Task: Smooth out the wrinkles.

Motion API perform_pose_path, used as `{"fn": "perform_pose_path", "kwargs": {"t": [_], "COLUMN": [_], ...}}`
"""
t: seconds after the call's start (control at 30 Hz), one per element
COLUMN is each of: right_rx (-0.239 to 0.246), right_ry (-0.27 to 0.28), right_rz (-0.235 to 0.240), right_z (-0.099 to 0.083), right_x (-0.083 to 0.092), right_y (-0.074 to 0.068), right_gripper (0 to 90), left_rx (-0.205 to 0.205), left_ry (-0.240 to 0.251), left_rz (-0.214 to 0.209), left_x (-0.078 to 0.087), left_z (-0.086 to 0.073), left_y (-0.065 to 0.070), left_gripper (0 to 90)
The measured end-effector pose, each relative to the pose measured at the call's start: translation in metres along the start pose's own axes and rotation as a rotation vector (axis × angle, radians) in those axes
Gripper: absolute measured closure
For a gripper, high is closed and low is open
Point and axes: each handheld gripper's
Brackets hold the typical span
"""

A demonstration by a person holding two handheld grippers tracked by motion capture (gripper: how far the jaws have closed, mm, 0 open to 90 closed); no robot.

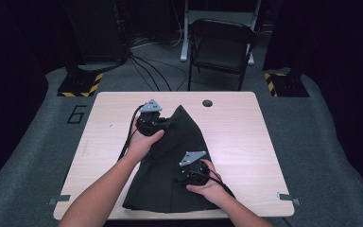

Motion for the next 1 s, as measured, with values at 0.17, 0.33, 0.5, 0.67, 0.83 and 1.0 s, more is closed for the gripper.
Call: {"fn": "perform_pose_path", "kwargs": {"t": [0.17, 0.33, 0.5, 0.67, 0.83, 1.0], "right_rx": [-0.012, -0.008, -0.025, -0.025, -0.036, -0.027], "right_ry": [-0.001, -0.009, 0.011, 0.012, 0.009, 0.026], "right_rz": [-0.018, -0.028, -0.025, -0.049, -0.075, -0.108], "right_z": [0.001, 0.002, 0.004, 0.007, 0.010, 0.014], "right_x": [-0.008, -0.012, -0.016, -0.019, -0.021, -0.024], "right_y": [0.001, 0.002, 0.001, 0.003, 0.004, 0.010], "right_gripper": [41.5, 41.4, 41.2, 41.2, 41.1, 41.1], "left_rx": [-0.011, -0.024, -0.050, -0.065, -0.089, -0.110], "left_ry": [0.007, 0.022, 0.025, 0.034, 0.042, 0.047], "left_rz": [0.005, 0.005, -0.004, -0.005, -0.006, -0.009], "left_x": [0.006, 0.015, 0.020, 0.022, 0.023, 0.025], "left_z": [0.004, 0.010, 0.018, 0.022, 0.028, 0.032], "left_y": [0.002, 0.002, 0.005, 0.008, 0.013, 0.016], "left_gripper": [81.6, 81.5, 81.5, 81.4, 81.4, 81.3]}}
Point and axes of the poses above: each handheld gripper's, and its own axes: x roughly backward along the jaws, z roughly out of its top, y roughly to its right, and after that the axes turned 3 degrees about -x, right-handed
